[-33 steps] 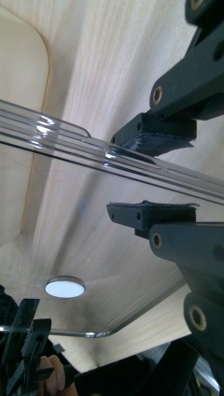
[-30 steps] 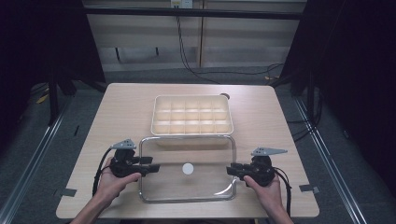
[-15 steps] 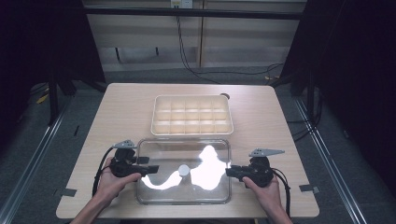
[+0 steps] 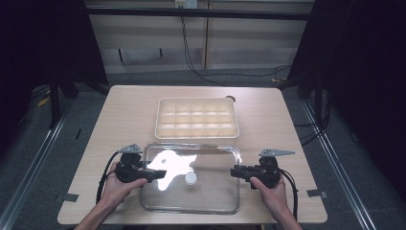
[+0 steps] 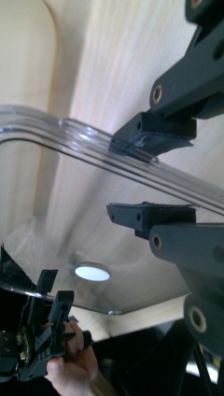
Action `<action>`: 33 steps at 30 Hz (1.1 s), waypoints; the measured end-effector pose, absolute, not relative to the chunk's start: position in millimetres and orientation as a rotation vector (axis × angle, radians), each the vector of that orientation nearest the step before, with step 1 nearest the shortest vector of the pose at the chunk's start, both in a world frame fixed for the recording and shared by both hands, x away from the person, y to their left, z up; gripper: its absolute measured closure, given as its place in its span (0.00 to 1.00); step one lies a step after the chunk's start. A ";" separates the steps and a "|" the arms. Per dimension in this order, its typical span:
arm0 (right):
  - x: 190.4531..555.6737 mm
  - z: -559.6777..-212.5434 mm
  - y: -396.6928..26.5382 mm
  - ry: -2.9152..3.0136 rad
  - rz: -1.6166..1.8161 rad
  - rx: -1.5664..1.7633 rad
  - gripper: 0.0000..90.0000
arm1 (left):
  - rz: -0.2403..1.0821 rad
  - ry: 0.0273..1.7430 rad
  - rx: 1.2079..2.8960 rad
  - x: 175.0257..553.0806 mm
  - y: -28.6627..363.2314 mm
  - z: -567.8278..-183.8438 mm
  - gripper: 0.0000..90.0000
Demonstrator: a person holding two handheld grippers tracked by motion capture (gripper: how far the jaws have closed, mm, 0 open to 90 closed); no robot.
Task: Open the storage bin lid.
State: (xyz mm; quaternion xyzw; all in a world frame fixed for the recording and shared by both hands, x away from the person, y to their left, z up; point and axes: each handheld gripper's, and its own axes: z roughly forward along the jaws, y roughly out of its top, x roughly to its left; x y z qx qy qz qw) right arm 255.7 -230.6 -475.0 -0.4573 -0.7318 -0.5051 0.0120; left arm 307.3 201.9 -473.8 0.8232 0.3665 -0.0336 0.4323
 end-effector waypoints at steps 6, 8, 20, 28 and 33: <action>251.3 -474.0 -232.3 -2.335 -1.575 -1.442 0.79 | -0.086 0.968 2.041 308.6 203.2 -478.8 0.31; 251.1 -473.5 -231.6 -2.333 -1.586 -1.440 0.79 | -0.085 0.969 2.041 308.9 204.1 -478.9 0.32; 249.3 -474.0 -231.4 -2.332 -1.606 -1.433 0.79 | -0.077 0.996 2.039 309.3 207.6 -479.3 0.31; 251.0 -479.1 -234.0 -2.313 -1.560 -1.441 0.78 | -0.063 1.009 2.064 306.2 213.3 -482.9 0.33; 253.6 -482.6 -236.4 -2.306 -1.514 -1.475 0.77 | -0.079 0.999 2.051 306.6 214.9 -484.1 0.41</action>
